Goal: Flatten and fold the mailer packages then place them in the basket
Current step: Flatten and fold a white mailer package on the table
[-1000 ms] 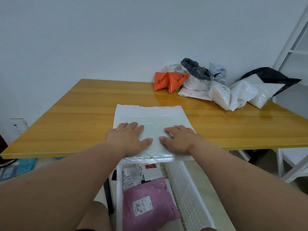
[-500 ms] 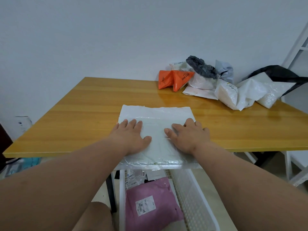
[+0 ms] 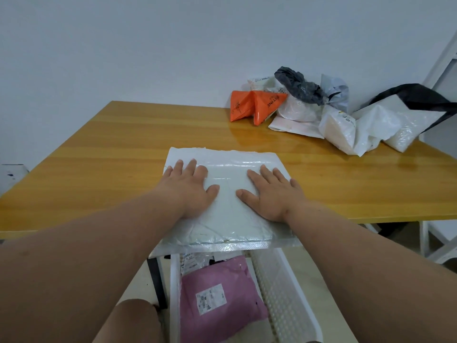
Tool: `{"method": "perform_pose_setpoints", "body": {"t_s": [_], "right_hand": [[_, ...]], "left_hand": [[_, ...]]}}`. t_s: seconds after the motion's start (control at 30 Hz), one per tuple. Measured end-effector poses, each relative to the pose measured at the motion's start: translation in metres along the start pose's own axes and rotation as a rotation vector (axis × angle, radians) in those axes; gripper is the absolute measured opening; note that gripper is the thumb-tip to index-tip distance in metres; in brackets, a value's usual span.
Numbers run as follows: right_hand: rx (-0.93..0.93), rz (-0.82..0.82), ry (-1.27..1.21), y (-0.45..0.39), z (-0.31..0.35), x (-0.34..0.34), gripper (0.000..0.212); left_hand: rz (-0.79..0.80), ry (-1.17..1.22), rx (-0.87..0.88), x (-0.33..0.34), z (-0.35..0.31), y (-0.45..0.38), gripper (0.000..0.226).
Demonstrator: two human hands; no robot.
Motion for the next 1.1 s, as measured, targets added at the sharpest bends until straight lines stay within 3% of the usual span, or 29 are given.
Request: {"method": "perform_pose_setpoints", "body": {"t_s": [0.57, 0.93, 1.1], "right_hand": [[0.093, -0.067, 0.039, -0.018, 0.014, -0.024, 0.087], [0.07, -0.064, 0.179, -0.04, 0.016, -0.019, 0.076], [0.001, -0.017, 0.06, -0.05, 0.012, -0.009, 0.079]], "left_hand": [[0.107, -0.067, -0.044, -0.017, 0.003, -0.012, 0.075], [-0.029, -0.065, -0.07, -0.026, 0.007, -0.046, 0.053], [-0.135, 0.014, -0.049, -0.011, 0.01, -0.052, 0.042]]}}
Point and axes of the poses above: each hand's wrist, its own y-axis away from the middle knuckle, its own x-axis out of the palm, z = x × y, the point moved 6 cm from there along -y, towards the middle knuckle, and after that the axes turned 7 degrees about -z, right-handed, at the moved point
